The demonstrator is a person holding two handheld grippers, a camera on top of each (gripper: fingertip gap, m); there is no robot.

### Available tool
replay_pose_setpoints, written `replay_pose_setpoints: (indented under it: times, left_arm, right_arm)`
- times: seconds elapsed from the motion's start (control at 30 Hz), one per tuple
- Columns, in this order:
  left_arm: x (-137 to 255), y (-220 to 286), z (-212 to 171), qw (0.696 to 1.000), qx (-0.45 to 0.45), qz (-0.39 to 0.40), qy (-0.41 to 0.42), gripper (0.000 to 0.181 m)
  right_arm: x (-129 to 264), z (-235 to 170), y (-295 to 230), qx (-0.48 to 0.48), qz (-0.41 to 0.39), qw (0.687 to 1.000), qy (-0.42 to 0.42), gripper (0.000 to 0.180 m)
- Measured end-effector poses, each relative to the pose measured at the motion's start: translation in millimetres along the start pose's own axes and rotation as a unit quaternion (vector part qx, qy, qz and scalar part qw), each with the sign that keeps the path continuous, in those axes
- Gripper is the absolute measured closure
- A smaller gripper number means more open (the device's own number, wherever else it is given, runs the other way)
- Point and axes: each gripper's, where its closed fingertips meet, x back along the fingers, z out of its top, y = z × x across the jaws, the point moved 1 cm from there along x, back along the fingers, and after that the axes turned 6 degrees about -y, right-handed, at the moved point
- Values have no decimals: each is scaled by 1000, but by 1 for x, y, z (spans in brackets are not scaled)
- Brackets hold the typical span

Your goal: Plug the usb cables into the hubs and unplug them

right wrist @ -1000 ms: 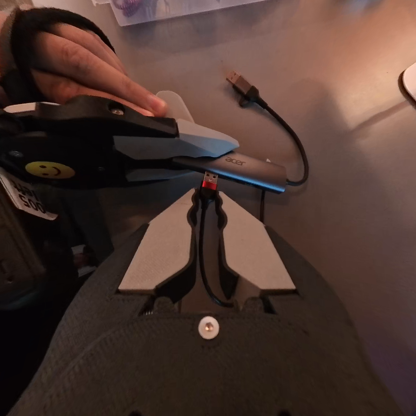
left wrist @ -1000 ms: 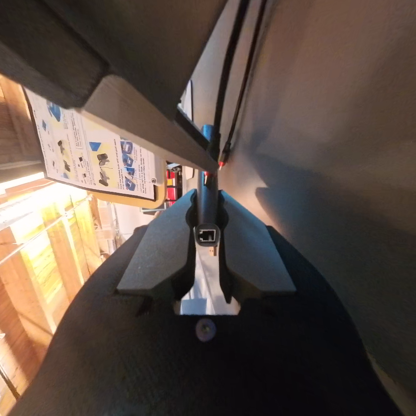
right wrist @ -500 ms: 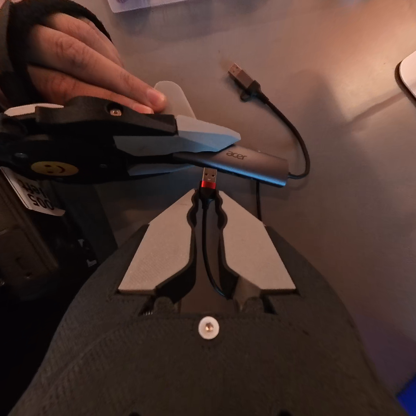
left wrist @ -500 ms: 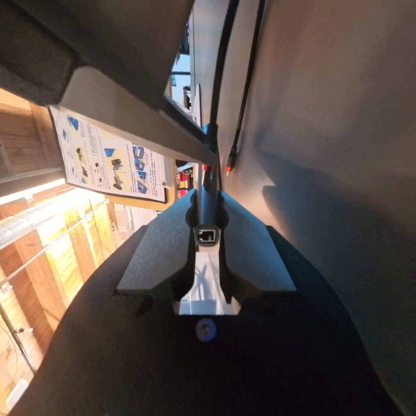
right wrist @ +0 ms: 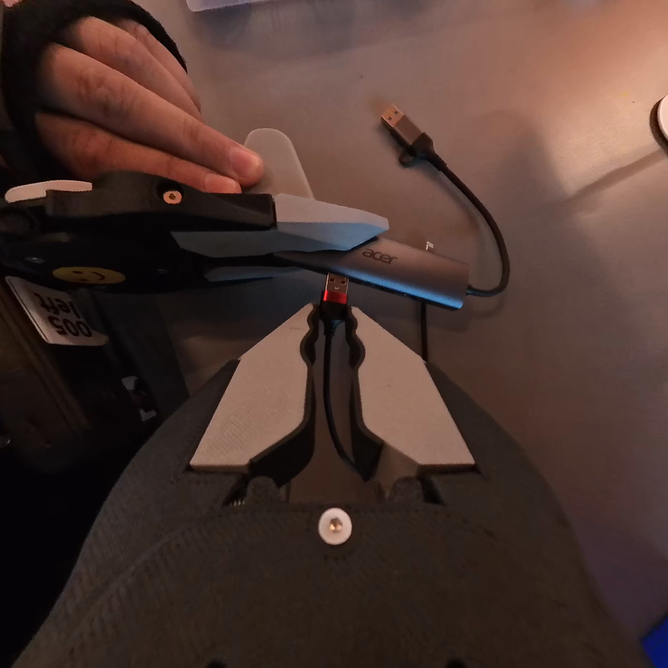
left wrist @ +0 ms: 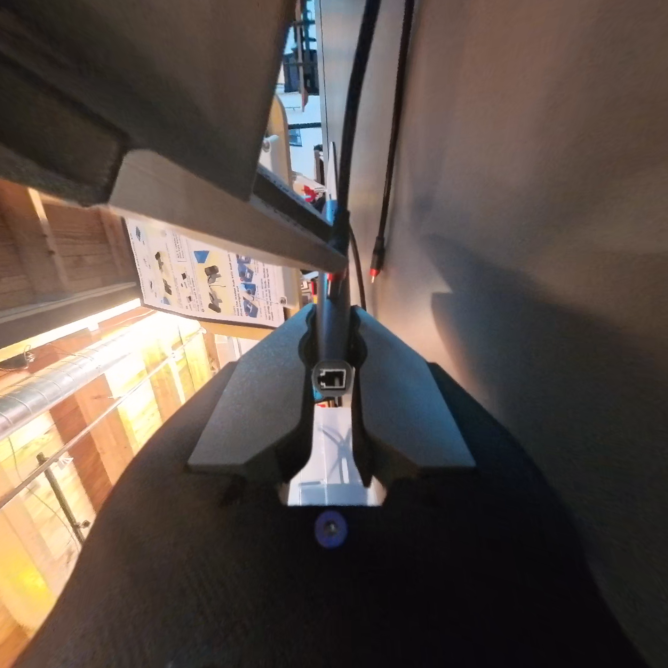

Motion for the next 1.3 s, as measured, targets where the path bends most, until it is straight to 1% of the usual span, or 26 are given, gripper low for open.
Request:
replay_pose_setpoints:
  times: [0.07,0.17,0.33,0.47,0.5,0.53,0.57,0.6,0.63,0.67,0.7,0.73,0.77,0.8,0.87,0.93,1.0,1.07,1.17,1.3]
  left_arm:
    - [1,0,-2,1000,8,-8,-7,168]
    - [2,7,-3,999,27,-44,-12,168]
    - [0,9,-6,997,37,-58,-27,169]
    - [3,13,-2,997,25,-65,-27,169]
    - [9,14,12,997,25,-72,14,169]
    - [18,18,28,994,34,-93,46,168]
    - [34,18,56,991,30,-90,99,168]
    - [45,21,78,985,68,-106,120,167]
    - [48,18,91,980,108,-93,140,167]
    - [44,19,91,977,120,-106,142,167]
    - [36,21,83,976,132,-126,120,167]
    - [33,21,78,977,134,-127,110,167]
    - [33,20,78,977,134,-123,111,167]
    - [32,21,78,976,137,-128,109,167]
    - [28,21,76,977,141,-128,97,167]
    - [26,21,74,977,143,-128,92,167]
    - [23,20,70,978,144,-127,81,167]
    - [21,20,68,979,145,-125,72,167]
    - [17,20,61,980,144,-123,55,167]
    - [17,18,55,983,132,-113,52,167]
  right_arm:
    - [0,2,-1,-5,-6,1000,1,168]
    - [-4,2,-3,-15,-5,1000,-3,168]
    - [-9,8,-1,-35,6,999,27,169]
    - [-9,15,2,-22,-14,999,44,171]
    - [-7,21,8,-24,-25,997,76,180]
    - [-4,35,4,-24,-1,992,121,180]
    - [0,51,-10,-31,62,985,157,180]
    - [6,59,-15,-40,95,981,165,180]
    - [13,63,-14,-42,93,981,168,180]
    - [23,60,-6,-38,58,986,154,180]
    - [36,55,7,-34,9,989,145,180]
    - [51,51,18,-30,-32,988,148,180]
    - [65,47,25,-26,-57,985,158,180]
    - [74,43,27,-19,-63,984,166,180]
    - [80,30,30,-6,-67,986,152,180]
    - [81,12,38,-4,-89,990,114,179]
    - [79,-6,27,21,-62,996,68,174]
    - [77,-22,18,44,-47,998,28,152]
    - [67,-36,3,98,-35,995,-9,153]
    - [52,-34,4,143,-69,987,-20,157]
